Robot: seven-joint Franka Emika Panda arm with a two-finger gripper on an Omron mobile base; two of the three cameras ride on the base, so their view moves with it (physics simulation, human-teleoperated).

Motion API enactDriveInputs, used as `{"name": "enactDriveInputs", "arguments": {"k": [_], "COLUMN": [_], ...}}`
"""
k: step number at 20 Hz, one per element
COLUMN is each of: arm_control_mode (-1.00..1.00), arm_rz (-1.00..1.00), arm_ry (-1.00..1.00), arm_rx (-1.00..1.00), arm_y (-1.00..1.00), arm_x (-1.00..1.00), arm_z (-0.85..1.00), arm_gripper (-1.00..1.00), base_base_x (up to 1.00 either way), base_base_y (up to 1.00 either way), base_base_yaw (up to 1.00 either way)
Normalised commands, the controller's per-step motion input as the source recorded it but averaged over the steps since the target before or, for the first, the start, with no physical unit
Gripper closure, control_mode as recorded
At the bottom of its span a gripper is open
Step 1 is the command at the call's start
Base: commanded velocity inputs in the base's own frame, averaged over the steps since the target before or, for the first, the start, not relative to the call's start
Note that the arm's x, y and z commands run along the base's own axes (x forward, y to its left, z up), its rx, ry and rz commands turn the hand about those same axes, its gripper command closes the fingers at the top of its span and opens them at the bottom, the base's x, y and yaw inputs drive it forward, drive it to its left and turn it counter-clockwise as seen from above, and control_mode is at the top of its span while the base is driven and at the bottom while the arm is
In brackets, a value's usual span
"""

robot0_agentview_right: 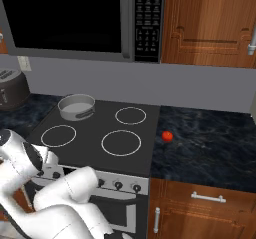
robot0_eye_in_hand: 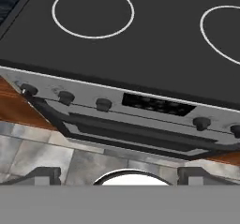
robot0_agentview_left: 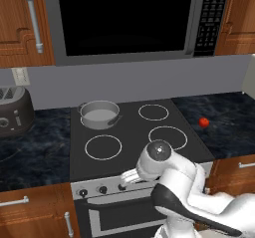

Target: Turn on the burner for the pot on the stove. Wait thirty seconds for the pot to heat up. Then add the tomato to the pot.

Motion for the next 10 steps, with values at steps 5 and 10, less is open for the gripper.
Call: {"name": "enactDriveInputs", "arguments": {"k": [5,10], "arm_control_mode": [-1.0,-1.0], "arm_rz": [-0.01,0.0], "arm_ry": [0.18,0.25], "arm_rx": [0.6,0.42], "arm_y": [-0.52,-0.33], "arm_x": [0.0,0.27], "arm_z": [0.42,0.63], "arm_gripper": [-1.0,-1.0], "base_base_x": [0.0,0.0], "base_base_y": [0.0,0.0], "base_base_yaw": [0.0,0.0]}}
